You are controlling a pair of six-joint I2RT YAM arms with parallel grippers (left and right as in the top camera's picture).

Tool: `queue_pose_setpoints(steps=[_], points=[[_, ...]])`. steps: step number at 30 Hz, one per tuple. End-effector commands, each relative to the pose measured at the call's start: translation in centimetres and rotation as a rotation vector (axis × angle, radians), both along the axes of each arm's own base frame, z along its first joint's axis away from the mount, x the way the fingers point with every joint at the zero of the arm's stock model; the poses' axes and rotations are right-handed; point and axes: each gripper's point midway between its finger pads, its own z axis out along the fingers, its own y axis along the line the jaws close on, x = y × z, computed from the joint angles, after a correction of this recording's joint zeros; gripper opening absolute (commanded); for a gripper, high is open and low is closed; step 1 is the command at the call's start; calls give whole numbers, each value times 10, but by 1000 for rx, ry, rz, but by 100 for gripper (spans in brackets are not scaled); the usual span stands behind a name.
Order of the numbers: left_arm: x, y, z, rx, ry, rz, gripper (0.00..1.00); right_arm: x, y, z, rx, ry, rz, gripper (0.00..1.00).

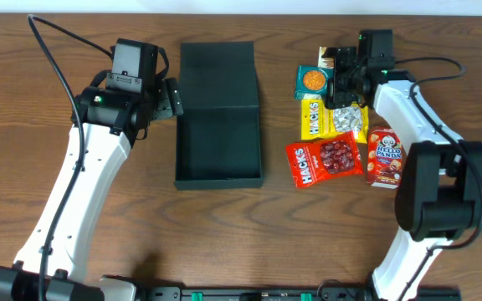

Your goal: Pack container

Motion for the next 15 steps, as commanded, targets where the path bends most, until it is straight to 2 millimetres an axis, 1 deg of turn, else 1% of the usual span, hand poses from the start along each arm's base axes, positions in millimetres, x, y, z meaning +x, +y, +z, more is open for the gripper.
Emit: queue_pose_setpoints(steps=[1,10,15], points=[[1,5,-1,17,2,19,95,7,-15,-3,-5,-2,-33,93],[1,5,-1,18,3,19,95,6,-18,-27,-22,39,-26,94],[1,5,-1,18,3,19,95,4,-21,-42,-22,67,-32,92]])
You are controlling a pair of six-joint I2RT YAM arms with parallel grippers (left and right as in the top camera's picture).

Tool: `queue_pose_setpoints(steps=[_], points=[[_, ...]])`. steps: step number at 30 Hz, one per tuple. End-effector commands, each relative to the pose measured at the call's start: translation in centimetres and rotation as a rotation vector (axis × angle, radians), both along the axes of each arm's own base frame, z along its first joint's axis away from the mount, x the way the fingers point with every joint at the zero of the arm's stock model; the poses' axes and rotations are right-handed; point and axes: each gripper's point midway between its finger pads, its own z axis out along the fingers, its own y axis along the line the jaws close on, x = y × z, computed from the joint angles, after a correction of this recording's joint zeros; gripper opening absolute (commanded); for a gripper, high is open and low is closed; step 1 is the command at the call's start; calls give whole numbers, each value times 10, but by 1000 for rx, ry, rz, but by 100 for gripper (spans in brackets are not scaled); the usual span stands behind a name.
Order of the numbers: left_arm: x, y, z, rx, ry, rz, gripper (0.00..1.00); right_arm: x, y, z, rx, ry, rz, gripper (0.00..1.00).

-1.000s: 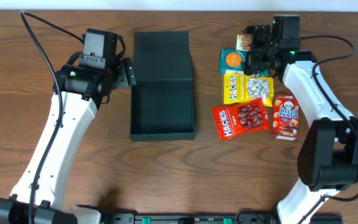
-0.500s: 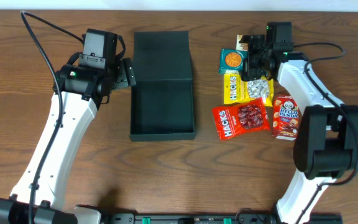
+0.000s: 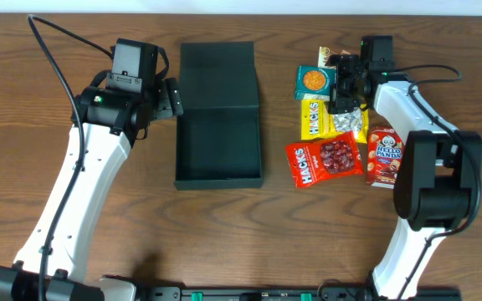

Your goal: Pack container

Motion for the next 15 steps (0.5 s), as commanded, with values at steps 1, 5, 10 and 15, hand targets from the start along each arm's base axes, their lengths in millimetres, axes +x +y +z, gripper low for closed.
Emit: queue_pose_setpoints(steps=[1,5,10,15], points=[[1,5,-1,17,2,18,95,4,-7,-9,-13,10,-5,92],[1,5,-1,17,3,18,95,4,-7,-11,-12,14,-6,91],[1,5,-1,17,3,18,95,4,-11,-11,-12,14,-13,83],[2,5,-1,18,2,18,95,4,-11,-11,-19,11,-4,74]])
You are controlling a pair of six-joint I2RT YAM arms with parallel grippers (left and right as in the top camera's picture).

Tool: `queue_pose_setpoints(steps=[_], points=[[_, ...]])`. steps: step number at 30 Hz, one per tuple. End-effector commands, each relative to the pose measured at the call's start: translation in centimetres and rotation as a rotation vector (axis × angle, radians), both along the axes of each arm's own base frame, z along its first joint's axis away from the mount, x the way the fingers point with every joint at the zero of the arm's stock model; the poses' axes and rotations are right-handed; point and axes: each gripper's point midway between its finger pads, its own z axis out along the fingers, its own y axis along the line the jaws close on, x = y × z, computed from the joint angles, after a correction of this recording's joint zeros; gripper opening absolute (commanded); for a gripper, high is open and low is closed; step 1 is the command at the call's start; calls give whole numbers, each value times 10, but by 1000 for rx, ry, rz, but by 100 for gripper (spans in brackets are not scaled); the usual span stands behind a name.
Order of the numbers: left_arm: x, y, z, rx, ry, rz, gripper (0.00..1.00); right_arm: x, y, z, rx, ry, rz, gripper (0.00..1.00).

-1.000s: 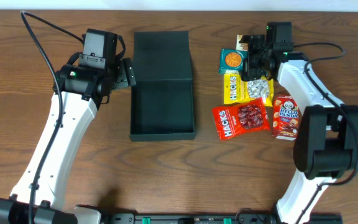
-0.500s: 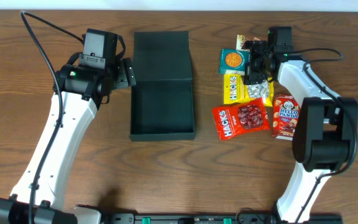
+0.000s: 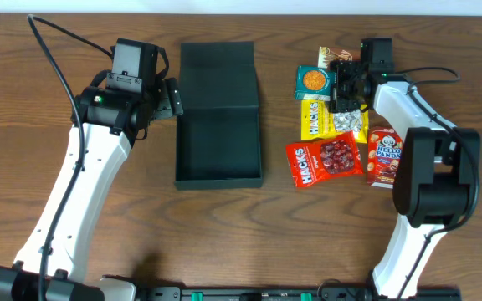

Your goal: Pack container

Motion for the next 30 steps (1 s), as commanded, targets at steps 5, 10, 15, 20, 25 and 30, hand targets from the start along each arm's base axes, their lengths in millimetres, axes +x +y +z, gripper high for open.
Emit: queue_pose_setpoints(steps=[5,10,15,20,25,30], points=[[2,5,-1,18,2,19,95,4,-8,-2,-30,-12,19,62],[1,5,-1,18,3,19,95,3,-8,-3,-38,-9,32,56],[2,5,-1,18,2,19,95,-2,-7,-5,-52,1,78,52],[2,5,-1,18,2,19,95,-8,-6,-8,-57,24,91,38],[1,5,-1,18,3,19,95,-8,-7,-9,-68,22,102,26],[1,5,-1,18,3,19,95,-9,-5,-8,-72,12,129,18]])
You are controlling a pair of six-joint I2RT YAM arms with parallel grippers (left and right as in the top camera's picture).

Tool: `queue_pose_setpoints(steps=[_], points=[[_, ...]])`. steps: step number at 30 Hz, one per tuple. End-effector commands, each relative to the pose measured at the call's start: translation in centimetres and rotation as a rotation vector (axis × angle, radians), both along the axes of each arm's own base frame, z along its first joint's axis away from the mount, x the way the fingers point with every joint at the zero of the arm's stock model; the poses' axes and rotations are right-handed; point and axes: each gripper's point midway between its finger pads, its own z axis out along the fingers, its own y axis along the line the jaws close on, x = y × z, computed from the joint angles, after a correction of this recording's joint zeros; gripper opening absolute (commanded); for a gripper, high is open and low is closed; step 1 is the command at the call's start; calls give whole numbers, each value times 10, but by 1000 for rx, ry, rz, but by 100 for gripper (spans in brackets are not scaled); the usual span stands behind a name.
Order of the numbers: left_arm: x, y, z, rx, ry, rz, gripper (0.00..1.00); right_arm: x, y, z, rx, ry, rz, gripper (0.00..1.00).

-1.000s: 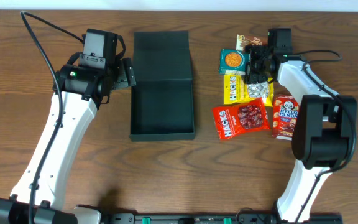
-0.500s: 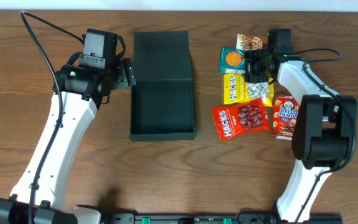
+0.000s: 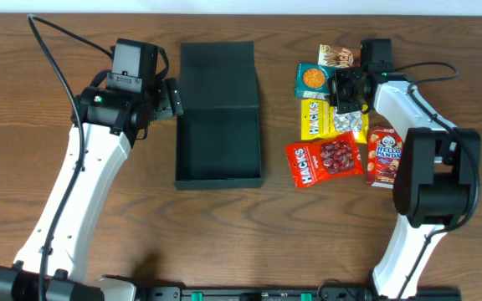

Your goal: Pack container

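The black container (image 3: 218,150) lies open in the middle of the table, its lid (image 3: 217,73) folded flat behind it and nothing visible inside. To its right lie the snacks: a teal packet (image 3: 312,81), a brown packet (image 3: 335,56), a yellow Hacks packet (image 3: 311,119), a silver packet (image 3: 351,122), a red Hacks bag (image 3: 325,160) and a Hello Panda box (image 3: 384,155). My right gripper (image 3: 342,92) hovers open over the yellow and silver packets, holding nothing. Beside the container's left rear edge my left gripper (image 3: 172,99) is open and empty.
The snacks lie close together, some overlapping. Both arms reach in from the front edge, and the right arm's links pass just right of the Hello Panda box. Cables trail off at the back left and back right.
My right gripper has shifted slightly toward the front, off the brown packet, which now shows whole. It now stands over the yellow and silver packets. The left arm and the container are unchanged.
My right gripper first stood over the brown packet at the back of the snack pile, hiding most of it. At each later moment it was a little farther right and frontward, and it now hangs over the yellow and silver packets. No snack has moved, and the left arm stayed still.
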Motion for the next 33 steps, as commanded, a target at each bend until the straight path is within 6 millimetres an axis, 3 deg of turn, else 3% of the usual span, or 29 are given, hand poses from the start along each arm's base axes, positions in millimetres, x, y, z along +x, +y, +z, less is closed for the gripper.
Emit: queue_pose_setpoints(steps=[1,6,13,17,22,27,30,33], points=[[1,5,-1,18,3,19,95,2,-6,-3,-23,-7,27,15],[1,5,-1,18,3,19,95,0,-5,-4,-39,-14,71,2],[1,5,-1,17,3,18,95,-5,-4,-6,-51,-6,114,1],[1,5,-1,18,3,19,95,-8,8,-2,-30,-38,222,1],[2,5,-1,18,2,19,95,-7,24,14,-37,-132,378,2],[2,5,-1,16,-2,19,95,7,32,45,-97,-267,474,2],[3,5,0,16,-5,20,95,23,22,59,-192,-311,451,1],[3,5,0,16,-4,19,95,43,-3,67,-343,-347,363,2]])
